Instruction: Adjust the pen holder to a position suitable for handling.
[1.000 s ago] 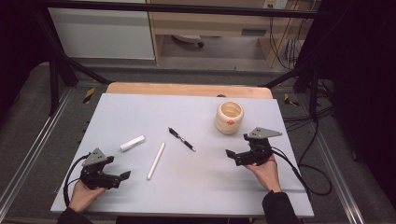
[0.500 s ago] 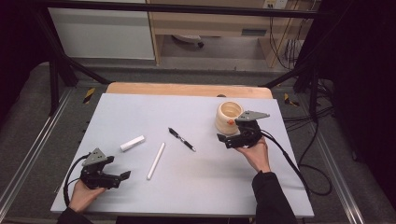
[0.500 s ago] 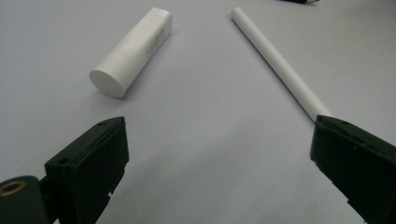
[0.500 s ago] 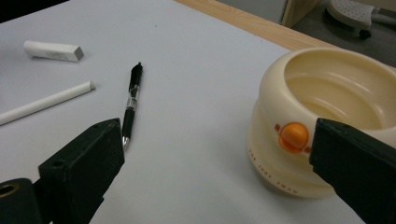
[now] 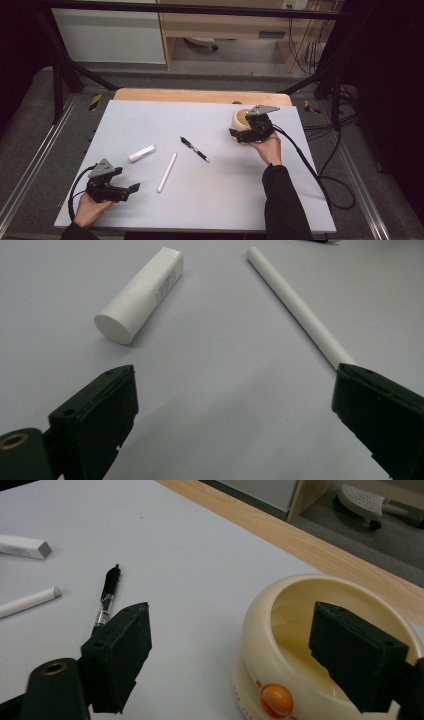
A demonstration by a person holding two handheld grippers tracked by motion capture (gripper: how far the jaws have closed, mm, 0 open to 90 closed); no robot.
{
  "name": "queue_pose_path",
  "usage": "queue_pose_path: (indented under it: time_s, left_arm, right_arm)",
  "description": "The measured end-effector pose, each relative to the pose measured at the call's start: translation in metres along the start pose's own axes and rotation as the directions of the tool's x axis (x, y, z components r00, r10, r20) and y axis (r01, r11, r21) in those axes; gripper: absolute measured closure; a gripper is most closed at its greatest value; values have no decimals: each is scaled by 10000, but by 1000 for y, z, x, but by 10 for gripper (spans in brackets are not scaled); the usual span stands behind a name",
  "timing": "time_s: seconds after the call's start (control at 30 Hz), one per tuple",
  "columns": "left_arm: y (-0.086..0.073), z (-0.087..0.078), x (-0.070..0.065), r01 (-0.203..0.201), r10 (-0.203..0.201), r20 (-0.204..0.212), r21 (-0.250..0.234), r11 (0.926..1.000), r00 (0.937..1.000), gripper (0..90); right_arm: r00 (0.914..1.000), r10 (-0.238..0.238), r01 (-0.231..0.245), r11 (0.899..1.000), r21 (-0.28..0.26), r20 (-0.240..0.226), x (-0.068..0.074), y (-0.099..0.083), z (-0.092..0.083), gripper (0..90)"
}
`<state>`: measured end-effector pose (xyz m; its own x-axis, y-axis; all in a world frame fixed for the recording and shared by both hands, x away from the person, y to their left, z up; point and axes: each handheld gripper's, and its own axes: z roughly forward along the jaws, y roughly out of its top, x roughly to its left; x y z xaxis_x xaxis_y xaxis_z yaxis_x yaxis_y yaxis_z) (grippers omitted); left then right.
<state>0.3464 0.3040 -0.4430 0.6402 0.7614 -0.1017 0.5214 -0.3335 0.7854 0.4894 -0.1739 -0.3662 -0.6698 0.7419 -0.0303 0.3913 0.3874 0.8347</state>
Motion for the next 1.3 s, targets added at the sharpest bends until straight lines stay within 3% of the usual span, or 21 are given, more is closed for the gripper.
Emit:
queue_pose_path:
  time_s: [0.27,0.73,1.0,1.3]
  left_arm:
    - [0,0,0,-8,8,17,4,10000,10000,49]
    - [0,0,0,-3,3,43,10,10000,10000,50]
    - [0,1,0,10,-10,38,-3,10000,10000,50]
    - [0,0,0,-20,20,55,9,10000,10000,51]
  right_arm:
    - [9999,-79,76,9992,388,81,-8,4,13,328]
    - [9986,-465,434,9931,1090,259,-13,-2,26,491]
    - [9946,-973,920,9881,1234,375,-13,-4,28,584]
    - [9882,-1483,1439,9844,1013,371,-12,-4,22,687]
